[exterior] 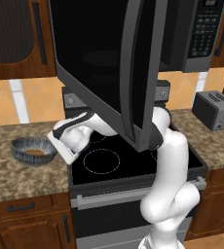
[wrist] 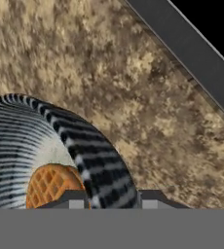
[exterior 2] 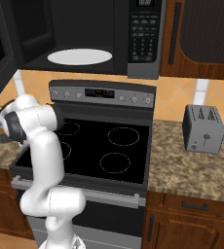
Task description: Open the microwave, place the bowl with waffle inside the microwave, then close the microwave door and turn it on.
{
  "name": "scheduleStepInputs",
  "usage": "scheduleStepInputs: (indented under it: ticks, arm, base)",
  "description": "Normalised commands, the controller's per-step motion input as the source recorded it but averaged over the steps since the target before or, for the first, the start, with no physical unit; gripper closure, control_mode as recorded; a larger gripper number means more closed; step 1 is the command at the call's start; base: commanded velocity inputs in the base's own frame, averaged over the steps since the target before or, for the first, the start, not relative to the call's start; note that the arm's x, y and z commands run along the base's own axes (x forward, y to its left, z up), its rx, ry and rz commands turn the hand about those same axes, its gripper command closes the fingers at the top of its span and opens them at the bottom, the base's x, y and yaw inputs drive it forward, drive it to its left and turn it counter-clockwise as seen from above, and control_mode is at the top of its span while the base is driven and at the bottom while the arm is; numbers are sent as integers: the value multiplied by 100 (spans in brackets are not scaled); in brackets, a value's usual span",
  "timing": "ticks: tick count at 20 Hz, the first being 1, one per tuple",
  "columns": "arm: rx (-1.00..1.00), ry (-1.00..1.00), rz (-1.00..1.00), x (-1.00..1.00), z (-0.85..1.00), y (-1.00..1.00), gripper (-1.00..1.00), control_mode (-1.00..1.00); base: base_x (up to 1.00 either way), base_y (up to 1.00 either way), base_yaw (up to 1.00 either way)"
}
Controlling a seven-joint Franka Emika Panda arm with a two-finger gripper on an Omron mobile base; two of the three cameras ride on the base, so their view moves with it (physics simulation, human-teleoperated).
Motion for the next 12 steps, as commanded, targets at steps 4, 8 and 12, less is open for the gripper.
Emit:
scheduleStepInputs:
  ticks: [4,8,12]
  arm:
    - [0,-5,0,-2,2,-18,100,-100]
    - [0,-17,0,-1,8,-67,100,-100]
    - [0,-16,-1,-10,0,-99,100,-100]
  base:
    - [0,0,0]
    - [0,0,0]
    - [0,0,0]
